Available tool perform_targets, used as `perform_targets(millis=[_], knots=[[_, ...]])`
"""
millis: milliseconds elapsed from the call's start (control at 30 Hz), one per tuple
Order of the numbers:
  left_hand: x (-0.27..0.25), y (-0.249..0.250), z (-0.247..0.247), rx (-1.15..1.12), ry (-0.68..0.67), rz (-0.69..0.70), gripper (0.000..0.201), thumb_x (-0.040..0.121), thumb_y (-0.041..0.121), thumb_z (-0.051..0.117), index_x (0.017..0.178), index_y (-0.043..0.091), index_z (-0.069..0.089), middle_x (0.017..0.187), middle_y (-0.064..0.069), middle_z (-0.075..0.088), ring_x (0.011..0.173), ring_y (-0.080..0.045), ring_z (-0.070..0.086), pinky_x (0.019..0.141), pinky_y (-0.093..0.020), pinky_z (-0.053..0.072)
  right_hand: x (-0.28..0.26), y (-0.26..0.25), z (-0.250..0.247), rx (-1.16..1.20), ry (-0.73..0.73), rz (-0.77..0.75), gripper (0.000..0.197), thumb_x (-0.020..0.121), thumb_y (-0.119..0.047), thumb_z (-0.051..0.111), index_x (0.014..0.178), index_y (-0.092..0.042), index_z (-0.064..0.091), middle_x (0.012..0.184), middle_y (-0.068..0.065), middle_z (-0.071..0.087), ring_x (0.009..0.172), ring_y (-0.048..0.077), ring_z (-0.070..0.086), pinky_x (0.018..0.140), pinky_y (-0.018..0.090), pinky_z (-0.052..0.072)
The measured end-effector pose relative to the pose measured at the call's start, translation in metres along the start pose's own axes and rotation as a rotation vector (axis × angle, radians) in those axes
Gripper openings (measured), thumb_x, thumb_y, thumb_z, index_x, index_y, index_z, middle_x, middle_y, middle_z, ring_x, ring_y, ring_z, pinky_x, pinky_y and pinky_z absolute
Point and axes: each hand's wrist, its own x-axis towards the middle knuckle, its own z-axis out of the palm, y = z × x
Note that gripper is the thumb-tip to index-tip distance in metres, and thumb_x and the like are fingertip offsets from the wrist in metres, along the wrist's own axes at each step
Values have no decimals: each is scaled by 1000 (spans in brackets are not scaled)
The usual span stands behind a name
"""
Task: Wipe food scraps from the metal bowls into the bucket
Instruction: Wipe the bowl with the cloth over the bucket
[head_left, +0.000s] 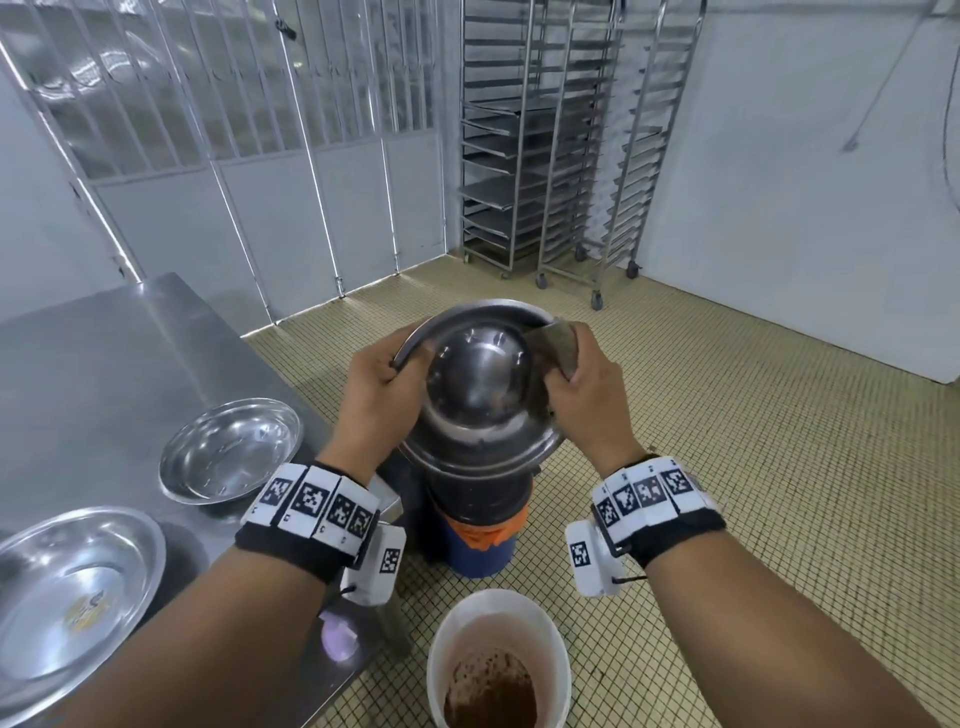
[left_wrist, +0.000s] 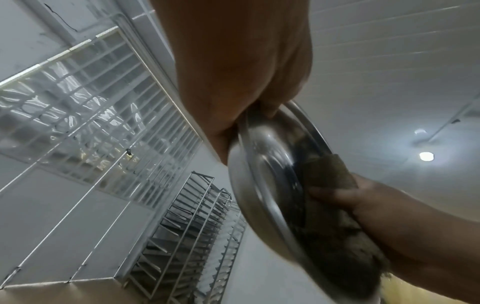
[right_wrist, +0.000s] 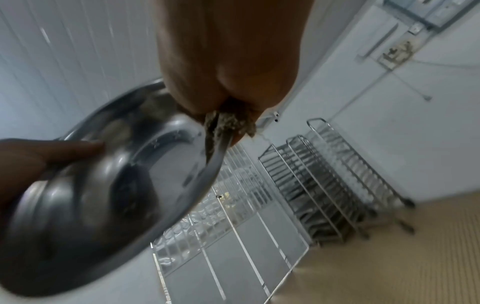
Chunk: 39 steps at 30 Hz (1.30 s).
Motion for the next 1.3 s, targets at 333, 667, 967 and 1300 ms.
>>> perform_targets(millis=[333, 667, 967, 1300], knots=[[-4, 1, 13, -78, 128, 38, 25, 106, 8, 54, 89, 23, 66, 59, 26, 62, 55, 7, 56, 57, -7, 41, 12, -5, 2, 121, 67, 114, 34, 95, -19, 71, 123, -26, 53, 98, -18, 59, 83, -7, 54, 63, 2, 44], [-4, -6, 23, -201, 262, -12, 27, 106, 13, 56, 90, 26, 73, 69, 13, 65, 64, -5, 57, 60, -18, 47, -19, 5, 29, 247, 120, 262, 39, 92, -21, 72, 126, -24, 53, 103, -14, 62, 90, -1, 60, 76, 21, 55], [16, -19, -4, 78, -33, 27, 35, 102, 15, 60, 129, 38, 58, 115, 6, 73, 83, -14, 74, 70, -34, 62, 20, 3, -9, -213, -156, -20, 31, 100, -23, 62, 129, -27, 50, 85, -7, 66, 70, 9, 66, 59, 17, 49], [3, -15, 12, -97, 73, -157, 23, 105, 15, 56, 89, 21, 71, 60, 10, 65, 54, -5, 60, 53, -18, 49, 2, -3, 5, 33, 45, 109, 18, 100, -23, 65, 116, -23, 56, 92, -18, 59, 76, -8, 57, 62, 3, 44]])
